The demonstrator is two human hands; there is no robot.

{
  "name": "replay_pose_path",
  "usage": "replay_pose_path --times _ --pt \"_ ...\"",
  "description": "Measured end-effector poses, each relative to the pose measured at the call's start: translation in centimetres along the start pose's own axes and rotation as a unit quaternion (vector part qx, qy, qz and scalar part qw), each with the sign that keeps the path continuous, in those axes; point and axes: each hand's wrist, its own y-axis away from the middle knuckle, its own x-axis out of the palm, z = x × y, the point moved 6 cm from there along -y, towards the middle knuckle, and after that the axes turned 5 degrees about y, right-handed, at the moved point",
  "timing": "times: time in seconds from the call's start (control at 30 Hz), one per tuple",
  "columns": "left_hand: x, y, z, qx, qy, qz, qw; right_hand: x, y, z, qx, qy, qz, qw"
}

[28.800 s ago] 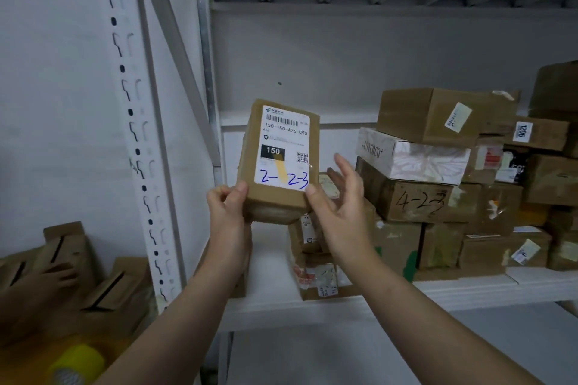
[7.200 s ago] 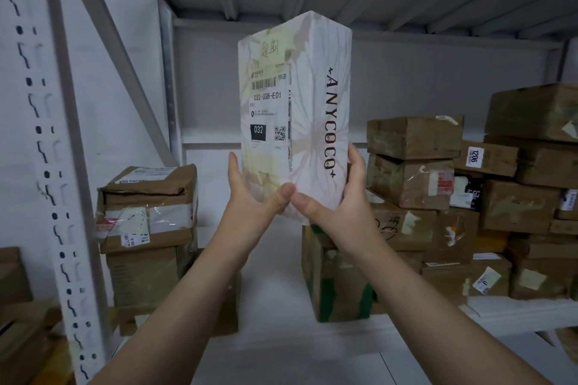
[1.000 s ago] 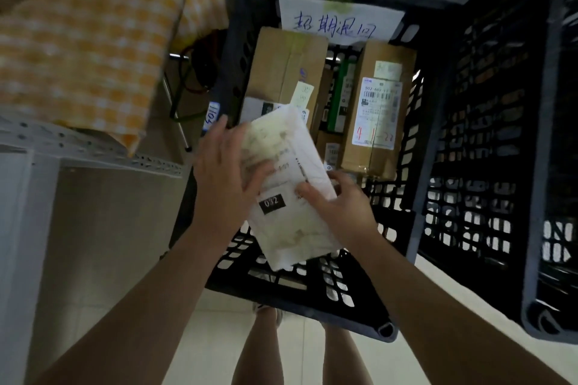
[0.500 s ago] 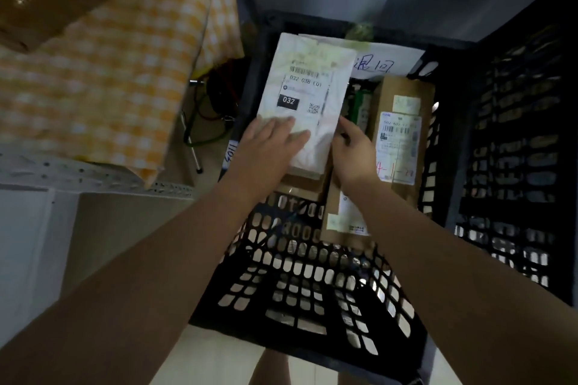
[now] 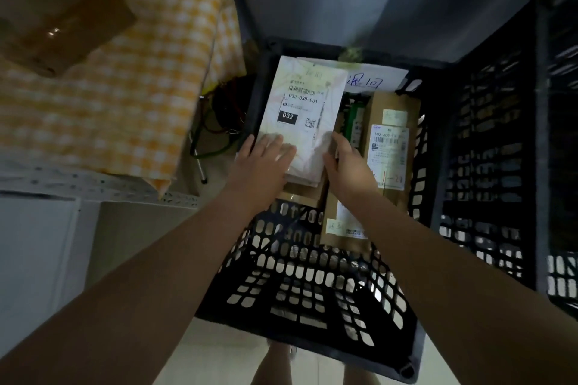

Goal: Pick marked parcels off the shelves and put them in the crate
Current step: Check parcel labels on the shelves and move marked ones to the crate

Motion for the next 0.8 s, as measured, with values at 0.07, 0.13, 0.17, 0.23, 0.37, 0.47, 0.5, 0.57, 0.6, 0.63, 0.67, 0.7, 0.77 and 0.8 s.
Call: replay_pose_path --times 0.07,0.13,0.17,0.23,0.37,0.47,0.5,0.57,0.6,0.63,0.67,0.7,0.77,0.8 --pt "-1.9 1.4 -0.2 -0.007 0.002 -0.012 1.000 -1.6 1.3 0.9 -0.034 0.068 0.006 0.997" --pt "-4.1 3.4 -0.8 -0.020 0.007 -0.016 1.000 -3.2 2.9 1.9 -0.057 0.137 0.024 0.989" --pt "-5.2 4.5 -1.1 -0.029 0.008 -0.021 0.999 -4.1 3.8 2.3 -0.069 0.163 0.032 0.984" --pt "-7.4 7.0 -2.1 -0.046 0.003 -0.038 0.998 -5.9 5.9 3.4 -0.101 0.209 0.037 0.972" --pt "-11.9 13.4 -5.3 -0.083 -0.001 -0.079 0.993 -9.8 11.8 5.4 -0.187 0.272 0.031 0.944" --pt "-15.6 18.8 -8.5 -0.113 -0.004 -0.111 0.987 -13.2 17.3 6.7 -0.259 0.286 0.030 0.922" --pt "-17.1 20.7 -9.5 -0.125 -0.012 -0.121 0.985 -14.4 19.1 7.3 -0.286 0.289 0.024 0.913" --pt "-20.2 24.6 -11.4 -0.145 -0.030 -0.148 0.978 -16.8 22.7 8.8 -0.340 0.297 0.006 0.892" --pt "-22.0 26.8 -12.0 -0.154 -0.036 -0.173 0.972 -17.9 24.4 9.7 -0.367 0.297 -0.004 0.882" --pt "-23.8 29.0 -12.7 -0.162 -0.038 -0.196 0.966 -19.0 26.1 10.8 -0.393 0.292 -0.012 0.872" --pt "-25.4 31.2 -13.0 -0.174 -0.041 -0.215 0.960 -19.9 27.8 12.1 -0.418 0.280 -0.018 0.864" --pt "-27.0 33.5 -13.4 -0.186 -0.043 -0.228 0.955 -20.8 29.6 13.5 -0.443 0.262 -0.024 0.857" --pt "-30.2 38.3 -14.3 -0.218 -0.047 -0.261 0.939 -22.4 33.3 16.5 -0.495 0.213 -0.042 0.842" --pt "-31.4 40.7 -14.6 -0.242 -0.046 -0.278 0.928 -23.0 35.3 18.1 -0.518 0.189 -0.051 0.832"
